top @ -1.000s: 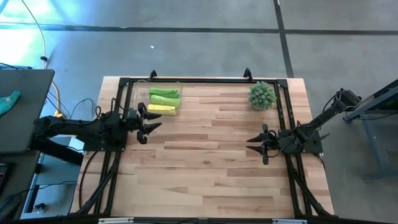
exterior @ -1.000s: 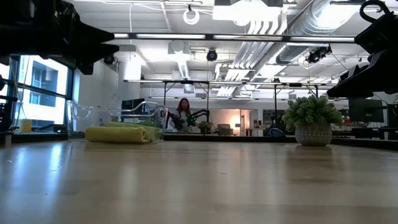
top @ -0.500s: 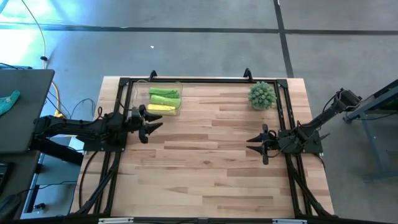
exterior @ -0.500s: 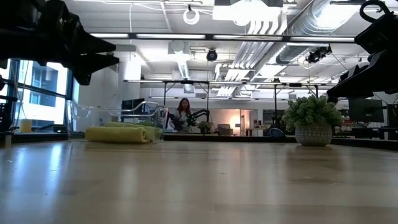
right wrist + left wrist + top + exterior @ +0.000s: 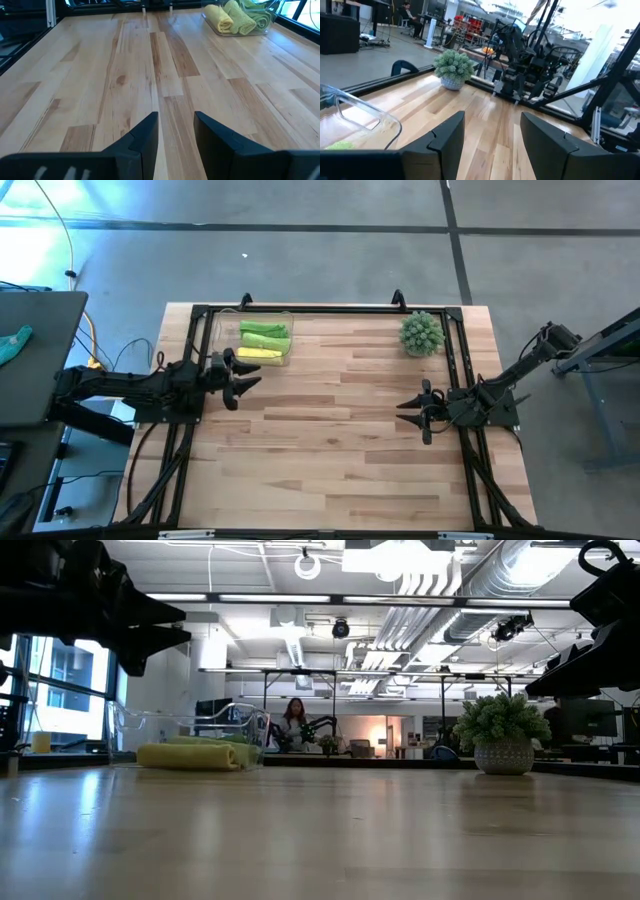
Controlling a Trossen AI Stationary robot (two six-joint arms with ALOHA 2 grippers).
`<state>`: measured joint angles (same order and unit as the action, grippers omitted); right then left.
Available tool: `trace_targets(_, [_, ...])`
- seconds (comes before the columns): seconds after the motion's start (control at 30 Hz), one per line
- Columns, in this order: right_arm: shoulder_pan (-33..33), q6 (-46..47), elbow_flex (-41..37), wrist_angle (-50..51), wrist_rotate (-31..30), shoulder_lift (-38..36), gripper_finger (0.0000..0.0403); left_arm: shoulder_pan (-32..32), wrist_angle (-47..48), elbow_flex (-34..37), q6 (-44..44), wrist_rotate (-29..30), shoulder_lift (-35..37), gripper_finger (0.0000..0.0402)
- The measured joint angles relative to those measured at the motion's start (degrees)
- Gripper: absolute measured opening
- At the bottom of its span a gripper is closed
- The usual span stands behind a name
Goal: Roll microfiber towels into tight, uniform cylinder then place into a basket
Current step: Return to Home Position
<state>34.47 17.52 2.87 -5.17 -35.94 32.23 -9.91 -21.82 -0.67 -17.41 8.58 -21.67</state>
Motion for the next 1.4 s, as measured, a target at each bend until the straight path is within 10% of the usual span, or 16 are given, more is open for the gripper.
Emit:
trace_targets(0.57, [0.01,0.0,0.0,0.26,0.0,-1.31,0.0119,-1.98,0.15,-0.02,0.02,-0.13,11.77,0.0182])
trace_targets(1.4, [-0.01,0.0,0.0,0.26,0.0,-29.43,0.0119,-2.51,1.49,-0.07,0.02,-0.11,21.46,0.0182])
